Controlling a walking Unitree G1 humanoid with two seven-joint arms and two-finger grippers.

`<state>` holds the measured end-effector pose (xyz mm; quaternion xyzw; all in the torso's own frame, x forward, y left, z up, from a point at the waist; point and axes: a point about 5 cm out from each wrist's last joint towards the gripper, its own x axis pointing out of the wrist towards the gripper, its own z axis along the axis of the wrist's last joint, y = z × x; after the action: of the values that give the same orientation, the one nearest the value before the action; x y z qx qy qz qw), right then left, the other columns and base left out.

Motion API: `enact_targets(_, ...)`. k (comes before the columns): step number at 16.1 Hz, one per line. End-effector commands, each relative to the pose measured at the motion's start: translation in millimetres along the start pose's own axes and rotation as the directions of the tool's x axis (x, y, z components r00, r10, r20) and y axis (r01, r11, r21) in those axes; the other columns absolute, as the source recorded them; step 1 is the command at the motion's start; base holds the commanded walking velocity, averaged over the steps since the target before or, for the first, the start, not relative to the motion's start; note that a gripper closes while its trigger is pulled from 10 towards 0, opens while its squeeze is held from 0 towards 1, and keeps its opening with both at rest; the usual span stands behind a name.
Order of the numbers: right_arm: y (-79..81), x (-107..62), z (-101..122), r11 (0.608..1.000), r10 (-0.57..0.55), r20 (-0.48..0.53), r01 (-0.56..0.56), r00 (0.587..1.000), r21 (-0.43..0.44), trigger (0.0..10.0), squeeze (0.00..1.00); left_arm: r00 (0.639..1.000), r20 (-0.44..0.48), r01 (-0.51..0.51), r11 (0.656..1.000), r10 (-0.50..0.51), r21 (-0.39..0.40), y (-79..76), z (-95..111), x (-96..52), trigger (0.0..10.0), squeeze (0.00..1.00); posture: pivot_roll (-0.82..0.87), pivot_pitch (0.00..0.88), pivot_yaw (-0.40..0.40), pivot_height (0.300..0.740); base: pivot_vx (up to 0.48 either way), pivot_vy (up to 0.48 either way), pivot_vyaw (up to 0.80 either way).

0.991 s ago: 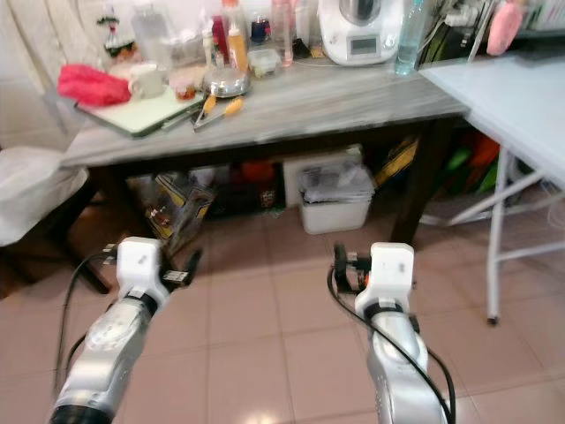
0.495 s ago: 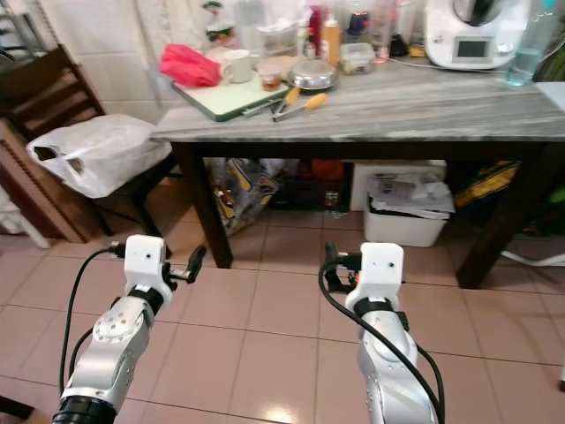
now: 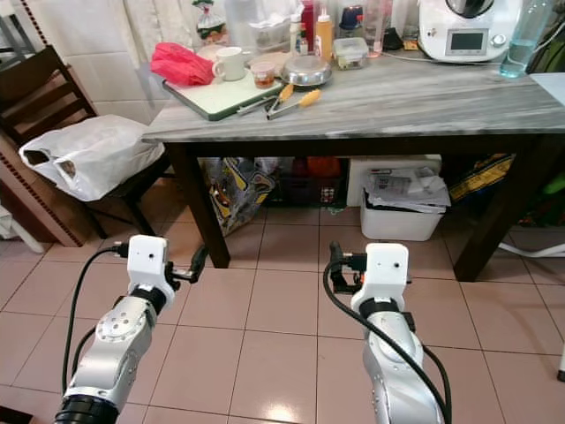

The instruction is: Setting the table

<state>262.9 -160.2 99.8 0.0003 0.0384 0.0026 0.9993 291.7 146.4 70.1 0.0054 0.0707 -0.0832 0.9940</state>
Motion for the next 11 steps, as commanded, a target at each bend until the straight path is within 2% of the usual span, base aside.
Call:
enact_targets(1, 0.6, 1.1, 1.7, 1.0, 0.003, 0.007, -0.003, 1.0, 0.008, 10.0, 0.0, 1.0, -0.008, -0.003, 1.0, 0.004, 0.012, 4.0, -2.3, -1.2, 10.0, 0.0, -0.07, 0.0, 0.079, 0.74, 0.0, 0.0, 0.0)
enact_targets(11, -1.0, 1.1, 2.2, 1.0, -0.007, 0.009, 0.007, 1.0, 0.009, 10.0, 0.0, 1.0, -0.014, 0.004, 1.0, -0.004, 0.014, 2.7, -3.5, 0.6, 10.0, 0.0, -0.08, 0.0, 0.085, 0.74, 0.0, -0.408, 0.0)
